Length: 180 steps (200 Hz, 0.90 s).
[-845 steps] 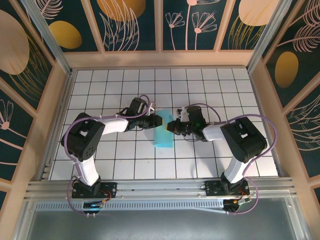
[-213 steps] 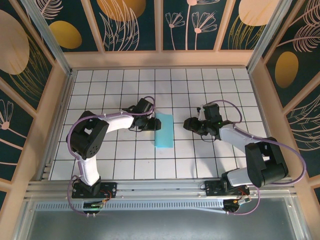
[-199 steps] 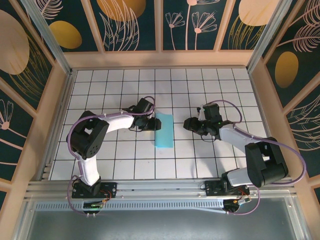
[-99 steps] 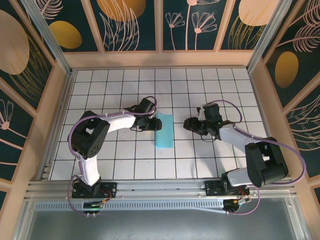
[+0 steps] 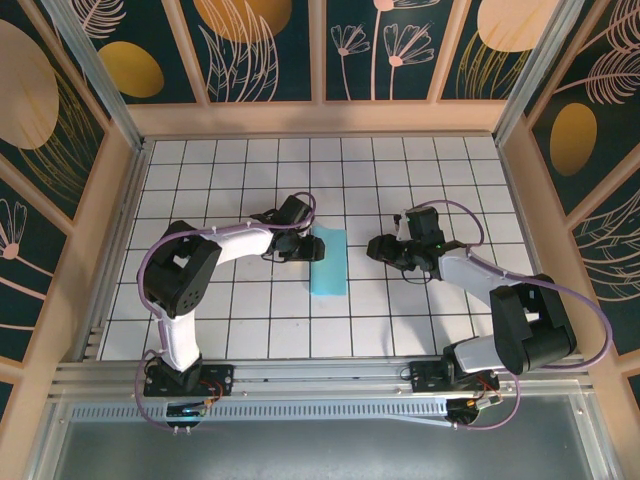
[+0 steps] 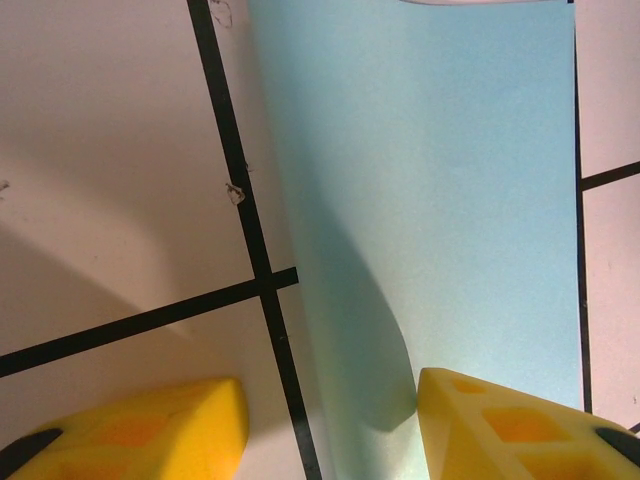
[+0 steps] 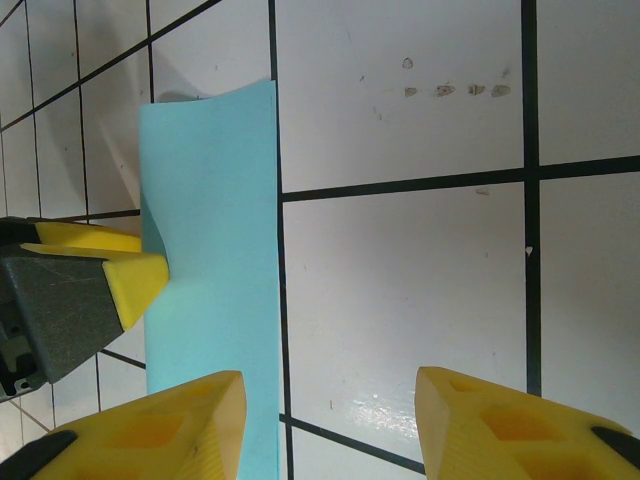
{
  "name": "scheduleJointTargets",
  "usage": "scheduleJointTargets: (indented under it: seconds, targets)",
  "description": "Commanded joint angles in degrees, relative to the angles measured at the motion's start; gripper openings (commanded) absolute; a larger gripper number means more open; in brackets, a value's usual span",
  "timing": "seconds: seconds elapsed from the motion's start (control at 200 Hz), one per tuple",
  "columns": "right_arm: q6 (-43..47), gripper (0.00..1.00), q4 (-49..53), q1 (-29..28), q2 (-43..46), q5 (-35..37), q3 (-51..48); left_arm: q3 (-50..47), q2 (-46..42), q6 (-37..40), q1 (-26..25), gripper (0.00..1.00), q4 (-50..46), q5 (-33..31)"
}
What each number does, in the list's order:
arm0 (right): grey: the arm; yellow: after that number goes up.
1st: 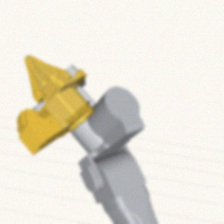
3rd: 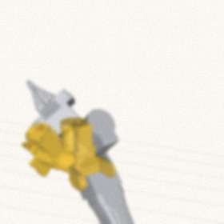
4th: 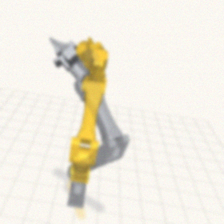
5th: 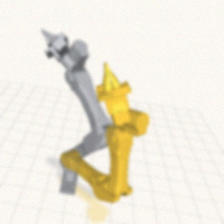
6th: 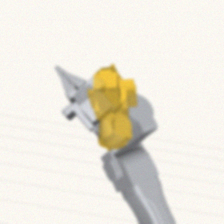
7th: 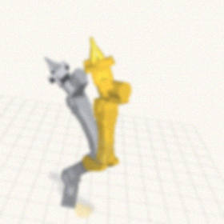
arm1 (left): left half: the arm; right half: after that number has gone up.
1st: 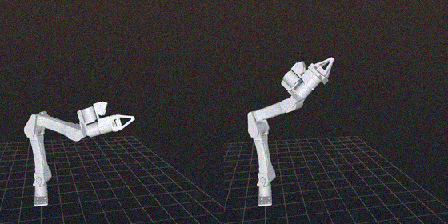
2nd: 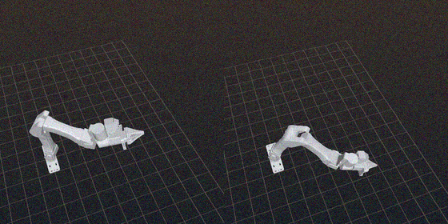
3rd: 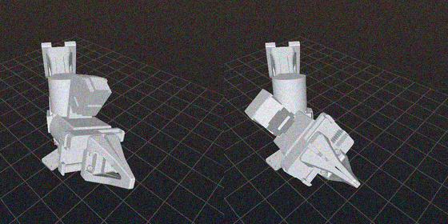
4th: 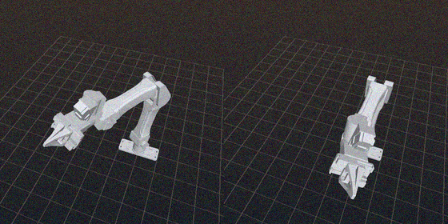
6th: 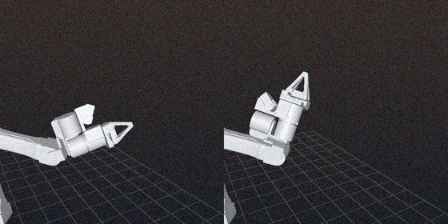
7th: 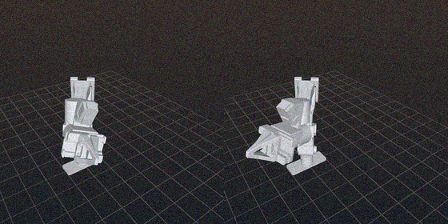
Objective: Fold a paper plane with a square sheet of paper (fold left side to right side)
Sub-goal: Hold the square sheet of paper at the center of the table.
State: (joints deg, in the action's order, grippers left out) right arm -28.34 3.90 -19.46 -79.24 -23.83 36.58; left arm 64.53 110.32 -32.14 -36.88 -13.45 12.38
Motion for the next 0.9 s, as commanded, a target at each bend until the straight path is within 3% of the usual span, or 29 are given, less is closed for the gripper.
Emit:
scheduleJointTargets:
  seconds: [0.0,0.896]
  targets:
    - [1.27,0.48,-0.72,0.36,-0.34,-0.15,-0.81,-2.04,10.15,1.91,-3.0,0.51,6.16,1.95]
    - [1.0,0.48,-0.99,0.28,-0.69,-0.86,-0.55,-1.16,10.59,0.54,-3.02,0.52,5.28,0.41]
